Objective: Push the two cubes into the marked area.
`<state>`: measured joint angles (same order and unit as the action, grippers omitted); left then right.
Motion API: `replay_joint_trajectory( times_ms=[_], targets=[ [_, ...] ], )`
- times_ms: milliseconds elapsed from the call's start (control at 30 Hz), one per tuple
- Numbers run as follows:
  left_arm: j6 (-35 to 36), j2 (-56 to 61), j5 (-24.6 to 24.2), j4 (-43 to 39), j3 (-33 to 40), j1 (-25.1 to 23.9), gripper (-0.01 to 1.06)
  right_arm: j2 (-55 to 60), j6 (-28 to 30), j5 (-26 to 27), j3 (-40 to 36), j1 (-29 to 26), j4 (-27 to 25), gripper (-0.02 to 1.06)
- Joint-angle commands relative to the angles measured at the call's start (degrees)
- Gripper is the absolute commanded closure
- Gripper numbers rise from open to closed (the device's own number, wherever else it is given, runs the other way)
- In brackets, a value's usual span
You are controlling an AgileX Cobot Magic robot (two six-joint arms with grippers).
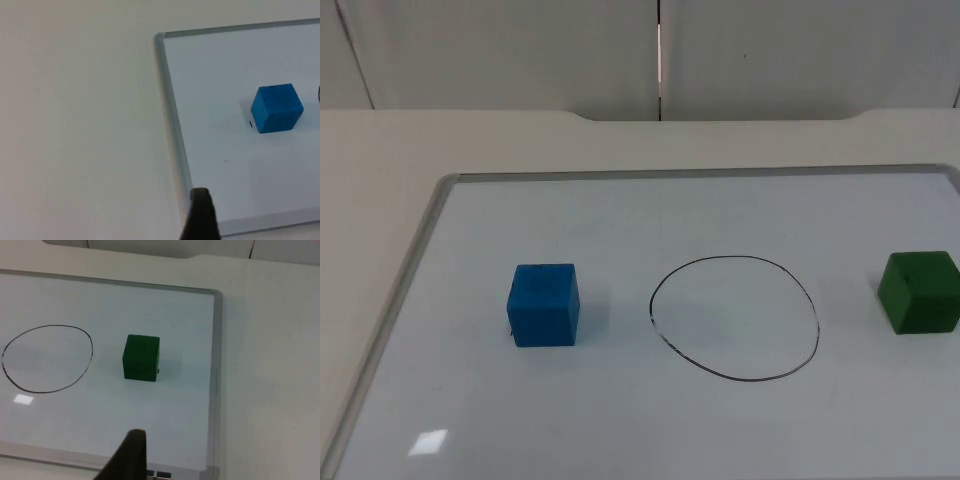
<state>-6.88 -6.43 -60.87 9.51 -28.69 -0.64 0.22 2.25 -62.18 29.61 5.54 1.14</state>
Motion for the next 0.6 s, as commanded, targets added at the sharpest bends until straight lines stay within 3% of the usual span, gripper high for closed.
replay_joint_trajectory(
  times_ms=[0, 433, 567],
  targets=[
    [-3.0, -2.5, 1.3, 3.5, -0.7, -0.1, 0.55, -0.2, 0.0, 0.4, 0.0, -0.3, 0.0, -0.01],
    [-13.0, -9.8, 9.7, 17.6, -0.8, -0.1, 0.56, -0.2, 0.0, 0.4, 0.0, -0.3, 0.0, -0.01],
    [-17.2, -12.5, 9.7, 23.0, -0.8, -0.1, 0.67, -0.2, 0.0, 0.4, 0.0, -0.3, 0.0, -0.01]
  ],
)
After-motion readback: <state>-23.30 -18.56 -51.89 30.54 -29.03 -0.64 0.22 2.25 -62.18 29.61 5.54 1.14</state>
